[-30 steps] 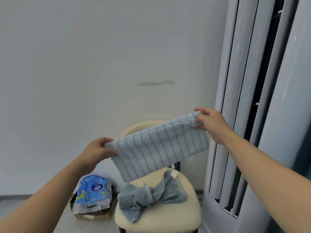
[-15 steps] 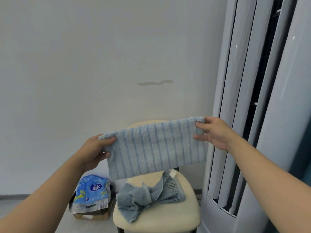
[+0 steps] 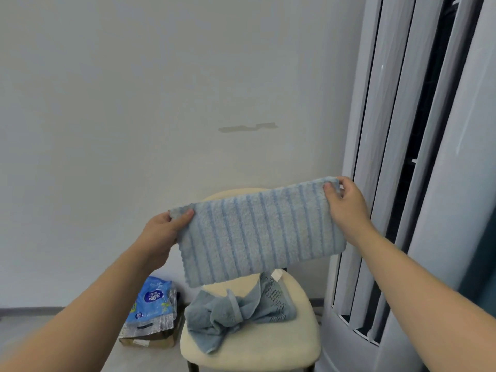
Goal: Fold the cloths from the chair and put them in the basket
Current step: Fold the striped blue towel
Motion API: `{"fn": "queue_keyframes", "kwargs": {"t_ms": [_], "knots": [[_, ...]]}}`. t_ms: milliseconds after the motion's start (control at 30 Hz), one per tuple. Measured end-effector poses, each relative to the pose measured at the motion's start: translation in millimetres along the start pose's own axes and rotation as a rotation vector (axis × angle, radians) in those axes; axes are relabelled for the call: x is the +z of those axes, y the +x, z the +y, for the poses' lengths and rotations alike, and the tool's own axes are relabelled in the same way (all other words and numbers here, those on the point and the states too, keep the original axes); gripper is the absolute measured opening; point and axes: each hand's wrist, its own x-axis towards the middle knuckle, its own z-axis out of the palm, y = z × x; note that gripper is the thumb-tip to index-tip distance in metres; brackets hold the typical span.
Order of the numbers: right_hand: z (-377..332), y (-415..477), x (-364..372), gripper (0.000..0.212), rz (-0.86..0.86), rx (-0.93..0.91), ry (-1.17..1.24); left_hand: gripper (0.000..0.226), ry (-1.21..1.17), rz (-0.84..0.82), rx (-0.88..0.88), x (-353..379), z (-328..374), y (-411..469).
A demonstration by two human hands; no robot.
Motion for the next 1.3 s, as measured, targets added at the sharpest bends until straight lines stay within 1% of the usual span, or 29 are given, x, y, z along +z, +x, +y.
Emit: {"fn": "queue_keyframes", "kwargs": {"t_ms": [67, 133, 200, 267, 367, 467, 533, 600, 633, 733, 833, 967, 1133, 1200, 1300], "knots": [[-2, -3, 4, 0.020, 0.060, -0.038, -0.022, 0.023, -0.093, 0.102, 0.015, 13, 1, -2], [-4, -7, 9, 0.022, 0.089, -0.059, -0.050, 0.024, -0.072, 0.238, 0.069, 24, 0, -2], [-3, -10, 14, 0.023, 0.101, -0.062, -0.077, 0.028, 0.090, 0.368, 0.178, 29, -4, 0], [2, -11, 17, 0.023, 0.102, -0.046, -0.075, 0.032, 0.282, 0.459, 0.289, 28, -8, 2], [9, -13, 19, 0.025, 0.100, -0.014, -0.047, 0.035, 0.386, 0.501, 0.376, 26, -15, 1], [26, -8, 24, 0.033, 0.076, 0.055, -0.068, 0.028, 0.445, 0.484, 0.341, 26, -24, 6], [38, -3, 28, 0.039, 0.009, 0.161, -0.134, 0.027, 0.535, 0.440, 0.227, 26, -32, 17], [47, -4, 34, 0.042, -0.030, 0.249, -0.213, 0.035, 0.659, 0.400, 0.101, 27, -41, 28], [50, -5, 36, 0.043, -0.033, 0.269, -0.240, 0.037, 0.686, 0.382, 0.072, 29, -45, 32], [48, -11, 46, 0.041, -0.021, 0.290, -0.287, 0.037, 0.696, 0.349, 0.086, 47, -46, 30], [47, -20, 59, 0.036, -0.032, 0.289, -0.240, 0.035, 0.703, 0.312, 0.106, 66, -46, 23], [35, -39, 80, 0.045, -0.062, 0.308, -0.180, 0.032, 0.706, 0.218, 0.092, 87, -49, 15], [22, -60, 100, 0.041, -0.176, 0.290, -0.220, 0.028, 0.570, 0.116, 0.050, 101, -54, 3], [20, -68, 108, 0.039, -0.223, 0.265, -0.193, 0.029, 0.566, 0.093, 0.045, 104, -57, -1], [22, -79, 117, 0.039, -0.308, 0.270, -0.115, 0.024, 0.553, 0.078, 0.055, 109, -56, -8]]}}
